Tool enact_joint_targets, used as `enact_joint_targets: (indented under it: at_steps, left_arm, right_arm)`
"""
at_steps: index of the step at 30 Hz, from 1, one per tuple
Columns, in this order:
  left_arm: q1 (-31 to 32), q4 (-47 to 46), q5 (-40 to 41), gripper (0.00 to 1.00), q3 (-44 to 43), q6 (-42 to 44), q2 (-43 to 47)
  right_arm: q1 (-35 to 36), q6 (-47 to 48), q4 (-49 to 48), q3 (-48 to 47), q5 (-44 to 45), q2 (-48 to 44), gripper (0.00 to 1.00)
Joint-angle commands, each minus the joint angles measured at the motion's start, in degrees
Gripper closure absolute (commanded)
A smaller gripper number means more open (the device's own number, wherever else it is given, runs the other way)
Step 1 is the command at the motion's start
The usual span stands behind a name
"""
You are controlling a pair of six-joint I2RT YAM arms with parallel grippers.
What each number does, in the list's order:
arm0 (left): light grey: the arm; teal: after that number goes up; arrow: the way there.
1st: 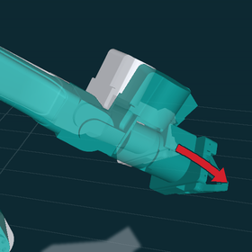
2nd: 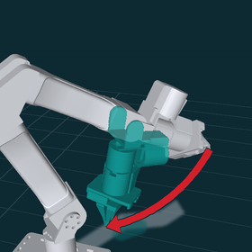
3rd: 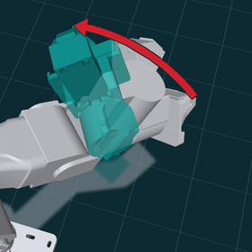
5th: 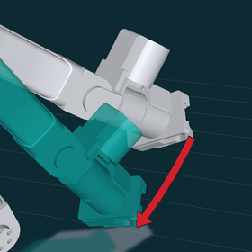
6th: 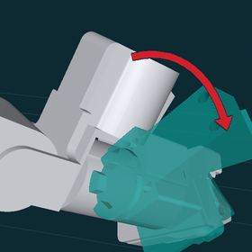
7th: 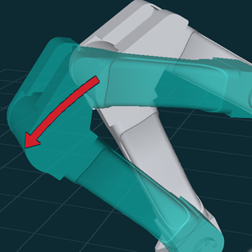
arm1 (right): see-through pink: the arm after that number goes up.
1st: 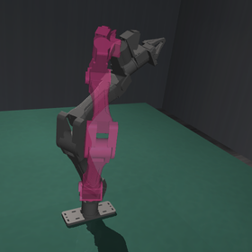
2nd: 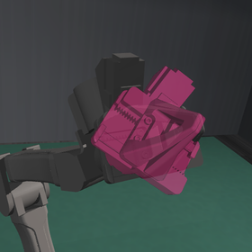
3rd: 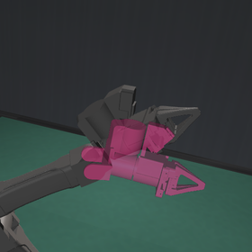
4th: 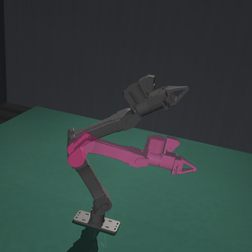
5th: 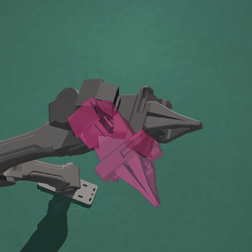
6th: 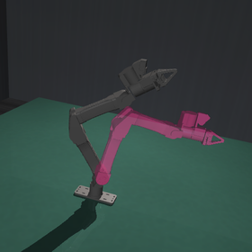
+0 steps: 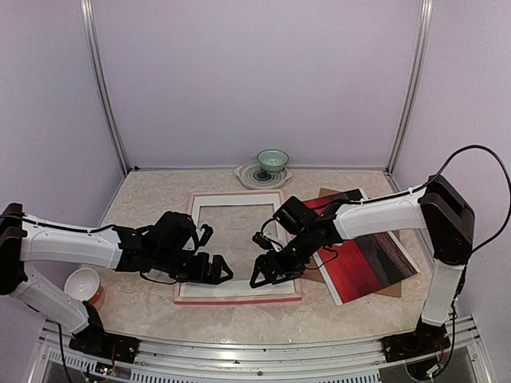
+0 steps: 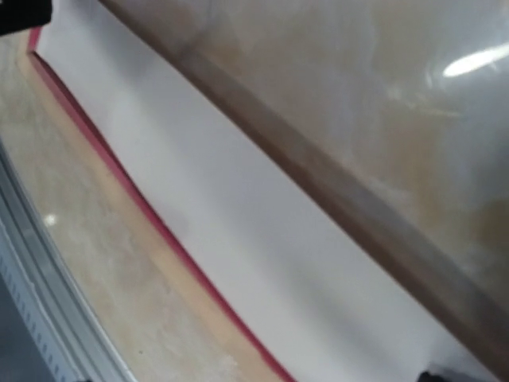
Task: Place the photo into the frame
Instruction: Press the mat board against the glass panel.
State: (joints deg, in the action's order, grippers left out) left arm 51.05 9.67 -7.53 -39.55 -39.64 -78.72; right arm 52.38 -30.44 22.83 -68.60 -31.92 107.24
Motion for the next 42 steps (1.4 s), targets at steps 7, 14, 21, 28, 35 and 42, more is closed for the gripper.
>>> enact_joint_targets:
  at_steps: [7,14,21,28,35,42]
  left_arm:
    - [0.63,-5.42,-3.86,0.04,1.13,-0.59,-6.04]
    - [0.81,-4.08,-2.2,0.04,1.11,-0.62,-5.97]
    - [0.75,0.74,2.82,0.04,-0.47,-0.23,-1.93]
    - [0.8,-2.83,-2.75,0.04,-0.35,0.72,1.31]
    - [3.4,-3.58,-6.71,0.04,-1.6,2.73,-2.92]
    - [6.17,-2.52,-4.1,0.04,-4.63,4.3,-10.65]
  right_arm:
    - [0.71,2.13,2.63,-0.33,1.89,3.58,0.13]
    - [0.71,2.7,2.52,-1.62,1.67,1.44,0.11]
    - [0.51,4.31,3.39,-4.89,2.6,-3.9,0.08]
    - [-0.77,4.33,2.98,-4.65,0.37,-7.19,0.07]
    - [-1.68,3.9,2.96,-2.48,2.06,-7.57,0.07]
    - [-10.07,-1.28,0.19,4.29,3.14,-12.36,0.07]
